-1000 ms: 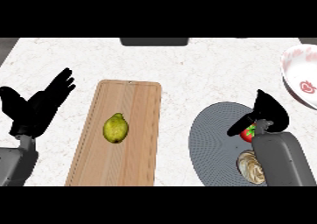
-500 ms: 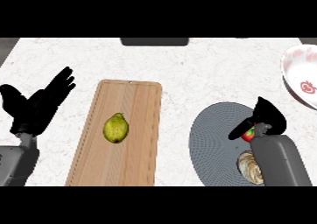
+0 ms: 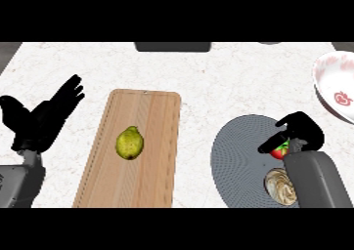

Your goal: Pick the tomato from the placemat and place it in the bowl

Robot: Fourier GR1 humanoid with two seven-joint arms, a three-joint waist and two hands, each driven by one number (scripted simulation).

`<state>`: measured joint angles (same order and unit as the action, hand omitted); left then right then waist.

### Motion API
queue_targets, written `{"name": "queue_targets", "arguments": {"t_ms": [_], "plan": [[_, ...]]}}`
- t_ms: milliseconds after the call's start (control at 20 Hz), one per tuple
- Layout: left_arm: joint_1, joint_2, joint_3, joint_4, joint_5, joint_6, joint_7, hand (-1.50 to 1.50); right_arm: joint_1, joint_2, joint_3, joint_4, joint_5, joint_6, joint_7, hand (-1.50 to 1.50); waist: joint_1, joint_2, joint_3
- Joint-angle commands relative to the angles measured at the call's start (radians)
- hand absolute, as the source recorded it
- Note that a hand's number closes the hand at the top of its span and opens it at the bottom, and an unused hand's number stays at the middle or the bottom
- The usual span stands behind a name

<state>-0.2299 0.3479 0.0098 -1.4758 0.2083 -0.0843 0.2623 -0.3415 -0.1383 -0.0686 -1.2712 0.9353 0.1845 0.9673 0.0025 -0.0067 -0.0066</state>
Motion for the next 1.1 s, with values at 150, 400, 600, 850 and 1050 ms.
{"name": "queue_targets", "arguments": {"t_ms": [150, 400, 600, 850, 1050], "plan": [[0.013, -0.004, 0.063, 0.074, 0.003, -0.077, -0.063, 0.00, 0.057, 0.049, 0.072, -0.071, 0.055, -0.027, 0.042, 1.50, -0.005, 0.006, 0.006], [-0.004, -0.029, 0.050, -0.035, -0.039, -0.040, 0.051, 0.00, -0.017, -0.001, 0.040, -0.023, 0.044, 0.002, 0.007, 1.50, -0.002, 0.006, 0.007], [0.014, -0.027, 0.061, 0.000, -0.047, -0.047, -0.003, 0.00, 0.027, -0.162, -0.023, -0.039, -0.046, 0.065, -0.225, 1.50, -0.013, 0.006, 0.007], [0.058, -0.033, 0.076, -0.036, -0.036, -0.017, 0.015, 0.00, 0.186, -0.446, -0.078, -0.029, -0.163, 0.183, -0.666, 1.50, -0.095, -0.009, 0.016], [0.075, -0.014, 0.102, -0.030, -0.032, -0.018, 0.007, 0.00, 0.257, -0.639, -0.179, 0.017, -0.240, 0.191, -0.977, 1.50, -0.091, -0.002, 0.016]]}}
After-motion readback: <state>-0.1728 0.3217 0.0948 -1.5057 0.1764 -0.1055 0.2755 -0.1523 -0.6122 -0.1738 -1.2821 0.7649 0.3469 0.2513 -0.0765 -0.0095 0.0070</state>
